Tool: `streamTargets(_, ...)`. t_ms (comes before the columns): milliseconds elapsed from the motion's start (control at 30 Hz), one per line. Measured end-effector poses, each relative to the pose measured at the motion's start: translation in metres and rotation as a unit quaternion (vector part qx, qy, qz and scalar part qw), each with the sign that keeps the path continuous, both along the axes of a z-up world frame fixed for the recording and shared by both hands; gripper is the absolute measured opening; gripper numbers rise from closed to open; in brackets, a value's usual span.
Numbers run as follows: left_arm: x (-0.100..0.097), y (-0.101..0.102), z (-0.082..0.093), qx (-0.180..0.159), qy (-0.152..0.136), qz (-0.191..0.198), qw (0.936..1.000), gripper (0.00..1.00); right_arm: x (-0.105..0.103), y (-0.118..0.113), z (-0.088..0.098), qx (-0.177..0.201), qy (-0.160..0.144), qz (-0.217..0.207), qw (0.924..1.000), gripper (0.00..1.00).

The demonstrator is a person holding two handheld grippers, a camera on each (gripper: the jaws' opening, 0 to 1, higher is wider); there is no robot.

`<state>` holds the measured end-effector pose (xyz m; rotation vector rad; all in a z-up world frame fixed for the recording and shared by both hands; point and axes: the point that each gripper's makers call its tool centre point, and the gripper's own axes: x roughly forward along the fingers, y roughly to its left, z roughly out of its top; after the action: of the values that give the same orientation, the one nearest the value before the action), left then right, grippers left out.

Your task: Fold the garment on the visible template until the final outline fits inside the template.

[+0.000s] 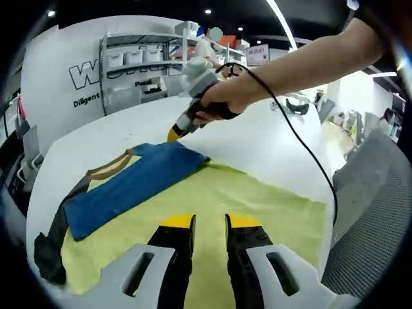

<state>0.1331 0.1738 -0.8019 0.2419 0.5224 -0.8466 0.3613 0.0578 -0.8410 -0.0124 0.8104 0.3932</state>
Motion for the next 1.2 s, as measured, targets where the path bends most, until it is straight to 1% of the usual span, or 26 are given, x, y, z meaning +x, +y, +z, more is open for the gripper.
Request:
streamTargets(33,-0.001,-0.002,0.000,-0.002,0.000,-0.001,1.0000,0.20,0.000,0.000,0.000,-0.001,0.000,0.001,1.0000,0.18)
streamTargets(67,-0.010,-0.014,-0.001,-0.008,0.006,-0.039,0.9992,0.20,0.000,0.001,0.000,-0.002,0.001,0.003,1.0000,0.18)
streamTargets(133,-0.013,-0.019,0.002,-0.011,-0.003,-0.052,0.9986,0.18,-0.001,0.002,-0.001,-0.004,0.003,0.007,1.0000,0.18)
streamTargets(200,-0.019,-0.028,0.004,-0.016,0.000,-0.076,0.9970,0.19,-0.002,0.003,-0.005,-0.010,0.007,0.012,0.9999,0.18)
streamTargets(233,-0.023,-0.034,0.004,-0.009,-0.007,-0.098,0.9951,0.19,-0.004,0.003,-0.006,-0.015,0.010,0.010,0.9998,0.18)
streamTargets(300,-0.027,-0.040,0.003,0.000,-0.012,-0.120,0.9926,0.19,-0.006,0.007,-0.007,-0.022,0.008,0.025,0.9994,0.19)
streamTargets(333,-0.031,-0.044,0.000,0.005,-0.009,-0.134,0.9909,0.19,-0.006,0.008,-0.006,-0.020,0.007,0.024,0.9995,0.19)
streamTargets(433,-0.039,-0.054,-0.003,0.007,-0.004,-0.164,0.9864,0.20,-0.005,0.009,-0.006,-0.022,0.005,0.026,0.9994,0.19)
streamTargets(467,-0.040,-0.057,-0.003,0.011,-0.006,-0.172,0.9850,0.20,-0.005,0.009,-0.006,-0.022,0.005,0.026,0.9994,0.19)
streamTargets(500,-0.043,-0.060,-0.005,0.012,-0.006,-0.182,0.9833,0.21,-0.005,0.010,-0.006,-0.021,0.005,0.027,0.9994,0.19)
streamTargets(567,-0.052,-0.066,-0.009,0.015,0.005,-0.202,0.9793,0.22,-0.006,0.011,-0.007,-0.021,0.007,0.029,0.9993,0.19)
streamTargets(633,-0.061,-0.072,-0.013,0.019,0.009,-0.223,0.9747,0.23,-0.006,0.011,-0.008,-0.030,0.008,0.035,0.9989,0.19)
streamTargets(667,-0.069,-0.076,-0.018,0.026,0.015,-0.238,0.9709,0.23,-0.006,0.011,-0.009,-0.031,0.009,0.035,0.9988,0.19)
streamTargets(700,-0.076,-0.079,-0.022,0.033,0.017,-0.254,0.9664,0.24,-0.007,0.010,-0.010,-0.032,0.011,0.035,0.9988,0.19)
streamTargets(733,-0.081,-0.083,-0.025,0.036,0.014,-0.265,0.9635,0.24,-0.007,0.010,-0.010,-0.034,0.012,0.034,0.9988,0.18)
streamTargets(800,-0.087,-0.087,-0.029,0.039,0.019,-0.275,0.9604,0.25,-0.008,0.011,-0.011,-0.035,0.013,0.036,0.9987,0.18)
streamTargets(833,-0.090,-0.091,-0.032,0.039,0.016,-0.284,0.9580,0.25,-0.009,0.011,-0.012,-0.037,0.013,0.038,0.9985,0.18)
streamTargets(867,-0.091,-0.093,-0.034,0.040,0.010,-0.287,0.9571,0.26,-0.009,0.012,-0.012,-0.039,0.013,0.041,0.9983,0.18)
streamTargets(900,-0.094,-0.094,-0.037,0.045,0.015,-0.293,0.9551,0.26,-0.009,0.012,-0.012,-0.045,0.009,0.047,0.9978,0.18)
streamTargets(933,-0.099,-0.095,-0.040,0.053,0.017,-0.312,0.9483,0.26,-0.010,0.013,-0.012,-0.049,0.009,0.050,0.9975,0.19)
streamTargets(967,-0.100,-0.096,-0.041,0.059,0.007,-0.321,0.9451,0.26,-0.010,0.013,-0.012,-0.050,0.010,0.052,0.9974,0.19)
streamTargets(1000,-0.099,-0.098,-0.042,0.054,0.011,-0.312,0.9485,0.26,-0.011,0.013,-0.012,-0.048,0.011,0.052,0.9974,0.19)
streamTargets(1033,-0.100,-0.098,-0.043,0.050,0.021,-0.310,0.9492,0.26,-0.011,0.013,-0.012,-0.051,0.011,0.051,0.9974,0.18)
streamTargets(1100,-0.100,-0.099,-0.043,0.049,0.022,-0.312,0.9487,0.25,-0.011,0.013,-0.012,-0.059,0.008,0.057,0.9966,0.17)
streamTargets(1167,-0.104,-0.099,-0.047,0.057,0.018,-0.324,0.9442,0.25,-0.010,0.013,-0.013,-0.075,0.002,0.069,0.9948,0.15)
streamTargets(1200,-0.105,-0.100,-0.048,0.057,0.019,-0.323,0.9445,0.24,-0.010,0.014,-0.013,-0.079,-0.001,0.076,0.9940,0.14)
